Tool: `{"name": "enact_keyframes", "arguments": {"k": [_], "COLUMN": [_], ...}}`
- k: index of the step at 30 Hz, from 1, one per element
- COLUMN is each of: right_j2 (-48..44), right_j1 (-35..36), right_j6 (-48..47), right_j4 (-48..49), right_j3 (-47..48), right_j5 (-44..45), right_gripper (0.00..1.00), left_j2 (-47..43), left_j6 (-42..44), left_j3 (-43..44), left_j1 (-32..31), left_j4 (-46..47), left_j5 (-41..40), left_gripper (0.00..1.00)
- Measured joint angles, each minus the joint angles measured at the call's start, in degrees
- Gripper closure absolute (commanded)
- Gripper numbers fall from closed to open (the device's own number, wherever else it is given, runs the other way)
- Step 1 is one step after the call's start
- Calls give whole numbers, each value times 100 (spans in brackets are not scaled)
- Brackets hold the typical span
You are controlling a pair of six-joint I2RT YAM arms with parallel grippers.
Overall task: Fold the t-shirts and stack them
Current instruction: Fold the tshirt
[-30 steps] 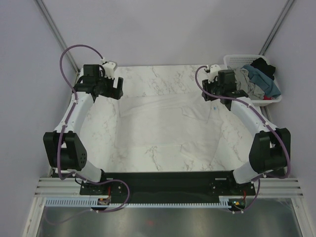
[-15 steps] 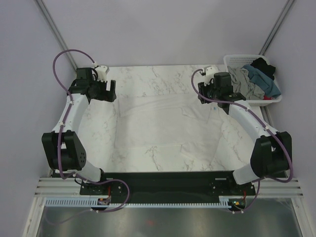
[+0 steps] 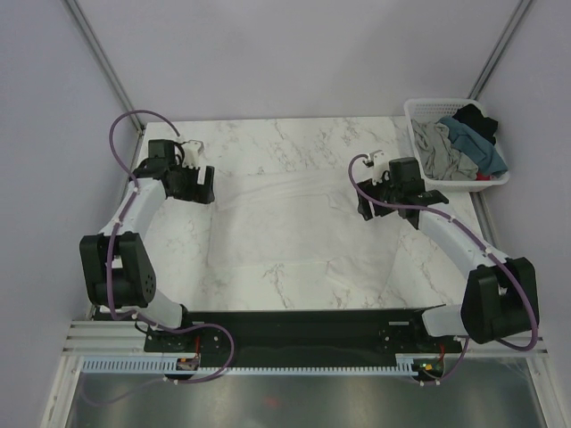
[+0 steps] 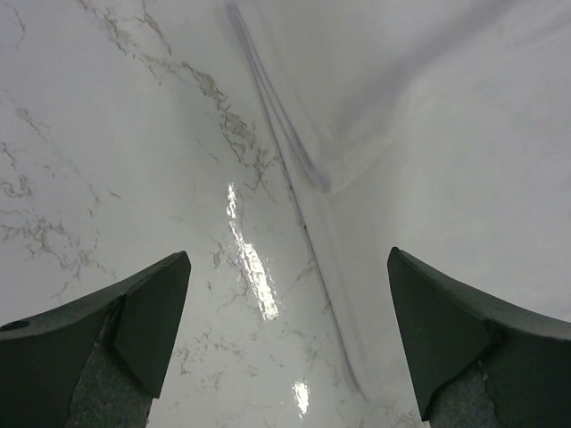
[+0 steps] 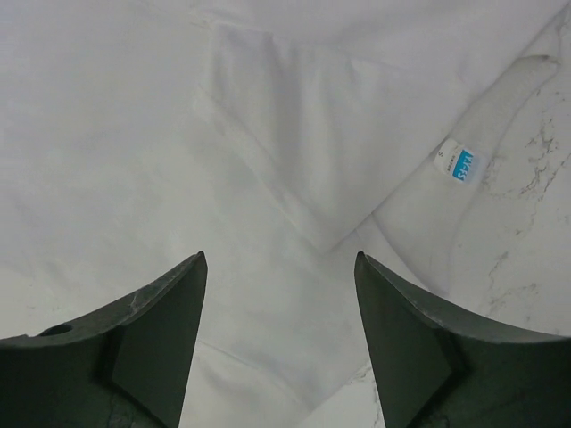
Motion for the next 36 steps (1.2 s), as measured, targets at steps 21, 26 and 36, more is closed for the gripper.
{"name": "enact_keyframes", "arguments": {"k": [21, 26, 36], "right_j2": [1335, 1895, 3049], "right_j1": [-391, -428, -518], "right_j6": [566, 590, 905], "right_j4": [612, 734, 835], "right_j3": [361, 905, 1794], "right_j5": [61, 66, -46], "right_gripper": [17, 18, 18], "left_j2": [1849, 2365, 3158], "left_j6": [-240, -297, -321], "left_j3": [1414, 1878, 2380], "left_j1": [-850, -848, -848], "left_j4": [-168, -273, -339], "left_j5": [542, 640, 501], "left_gripper": [0, 0, 0]}}
